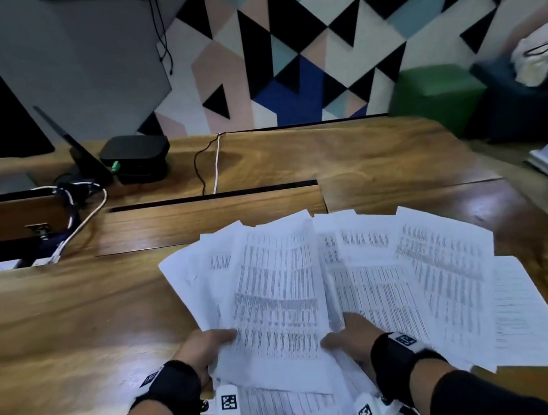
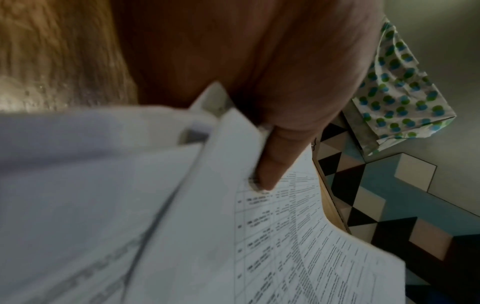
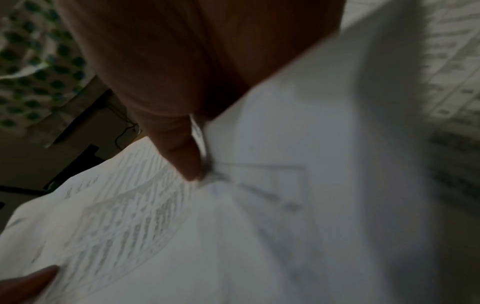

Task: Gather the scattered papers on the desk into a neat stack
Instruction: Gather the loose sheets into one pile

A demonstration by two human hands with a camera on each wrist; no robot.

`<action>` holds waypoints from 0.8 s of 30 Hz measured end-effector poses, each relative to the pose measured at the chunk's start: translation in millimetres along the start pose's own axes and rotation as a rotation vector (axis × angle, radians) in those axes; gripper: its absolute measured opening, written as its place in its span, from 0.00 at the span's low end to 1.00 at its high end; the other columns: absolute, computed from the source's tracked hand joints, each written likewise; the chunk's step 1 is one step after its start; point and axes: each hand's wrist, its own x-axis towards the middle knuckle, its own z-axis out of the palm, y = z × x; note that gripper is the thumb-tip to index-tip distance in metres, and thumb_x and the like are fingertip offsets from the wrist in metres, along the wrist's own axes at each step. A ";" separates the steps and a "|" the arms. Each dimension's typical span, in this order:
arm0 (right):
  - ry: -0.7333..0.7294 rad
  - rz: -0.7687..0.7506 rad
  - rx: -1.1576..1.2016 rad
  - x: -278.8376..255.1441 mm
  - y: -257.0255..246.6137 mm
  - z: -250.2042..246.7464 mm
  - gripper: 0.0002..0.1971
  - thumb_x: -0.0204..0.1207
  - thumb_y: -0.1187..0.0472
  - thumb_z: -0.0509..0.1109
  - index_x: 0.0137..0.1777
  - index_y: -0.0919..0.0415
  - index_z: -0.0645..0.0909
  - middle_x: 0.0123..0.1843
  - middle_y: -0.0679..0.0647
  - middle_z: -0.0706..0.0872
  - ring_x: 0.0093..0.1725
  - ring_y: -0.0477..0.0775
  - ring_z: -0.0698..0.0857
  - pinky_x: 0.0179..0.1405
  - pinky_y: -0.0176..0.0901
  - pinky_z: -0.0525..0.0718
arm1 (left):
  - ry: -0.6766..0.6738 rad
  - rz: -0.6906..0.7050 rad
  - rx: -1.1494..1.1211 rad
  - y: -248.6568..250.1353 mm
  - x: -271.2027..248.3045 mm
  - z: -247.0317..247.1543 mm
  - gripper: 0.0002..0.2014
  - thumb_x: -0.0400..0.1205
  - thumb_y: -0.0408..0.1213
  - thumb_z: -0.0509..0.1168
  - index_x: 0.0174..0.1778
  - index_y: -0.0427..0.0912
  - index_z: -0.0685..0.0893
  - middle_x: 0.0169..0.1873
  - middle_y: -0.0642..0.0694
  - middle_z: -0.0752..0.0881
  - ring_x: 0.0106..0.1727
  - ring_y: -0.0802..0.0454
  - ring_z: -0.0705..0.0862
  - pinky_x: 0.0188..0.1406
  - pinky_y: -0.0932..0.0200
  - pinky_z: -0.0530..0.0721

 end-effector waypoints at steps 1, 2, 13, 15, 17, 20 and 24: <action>0.049 -0.034 0.019 -5.6 -1.3 -4.9 0.28 0.65 0.53 0.79 0.60 0.67 0.77 0.54 0.58 0.87 0.48 0.52 0.86 0.50 0.51 0.88 | 0.016 0.008 -0.007 0.5 1.2 -1.6 0.13 0.78 0.23 0.69 0.59 0.27 0.86 0.49 0.29 0.92 0.49 0.31 0.91 0.53 0.35 0.88; 0.144 -0.068 0.019 -8.6 -0.8 -13.1 0.26 0.69 0.51 0.78 0.61 0.65 0.78 0.57 0.57 0.86 0.50 0.52 0.85 0.53 0.48 0.86 | 0.026 0.022 -0.013 -0.6 3.8 -4.5 0.11 0.79 0.23 0.67 0.57 0.27 0.86 0.47 0.30 0.93 0.46 0.32 0.91 0.47 0.41 0.90; 0.531 0.399 -0.461 6.3 36.9 -81.5 0.53 0.51 0.36 0.83 0.68 0.66 0.64 0.70 0.64 0.72 0.70 0.67 0.72 0.67 0.61 0.77 | 0.089 0.128 -0.041 -9.8 12.6 -15.7 0.14 0.79 0.20 0.66 0.60 0.27 0.84 0.52 0.29 0.91 0.49 0.33 0.90 0.51 0.41 0.87; 0.496 0.405 -0.442 11.4 37.7 -82.6 0.51 0.52 0.37 0.83 0.66 0.67 0.65 0.66 0.64 0.77 0.66 0.66 0.77 0.63 0.57 0.80 | 0.090 0.142 -0.045 -11.1 11.9 -17.5 0.14 0.79 0.20 0.66 0.61 0.28 0.84 0.52 0.29 0.91 0.48 0.34 0.90 0.51 0.41 0.88; 0.486 0.407 -0.429 13.5 39.4 -83.6 0.50 0.48 0.35 0.82 0.63 0.67 0.70 0.60 0.62 0.81 0.60 0.64 0.81 0.60 0.53 0.82 | 0.079 0.156 -0.052 -12.1 11.6 -20.6 0.13 0.80 0.20 0.65 0.61 0.29 0.84 0.51 0.30 0.91 0.46 0.35 0.90 0.45 0.45 0.89; 0.525 0.447 -0.452 15.6 43.3 -85.0 0.50 0.45 0.34 0.81 0.61 0.66 0.71 0.62 0.62 0.77 0.61 0.62 0.78 0.57 0.51 0.82 | 0.095 0.165 -0.066 -12.7 12.6 -27.9 0.14 0.81 0.22 0.65 0.63 0.30 0.82 0.53 0.30 0.91 0.47 0.34 0.90 0.41 0.47 0.89; 0.506 0.405 -0.393 15.0 35.0 -80.5 0.49 0.54 0.41 0.83 0.65 0.68 0.63 0.47 0.59 0.74 0.45 0.57 0.81 0.43 0.47 0.85 | 0.126 0.181 -0.094 -10.7 12.7 -35.4 0.13 0.81 0.23 0.65 0.62 0.30 0.82 0.48 0.32 0.90 0.41 0.37 0.90 0.36 0.48 0.89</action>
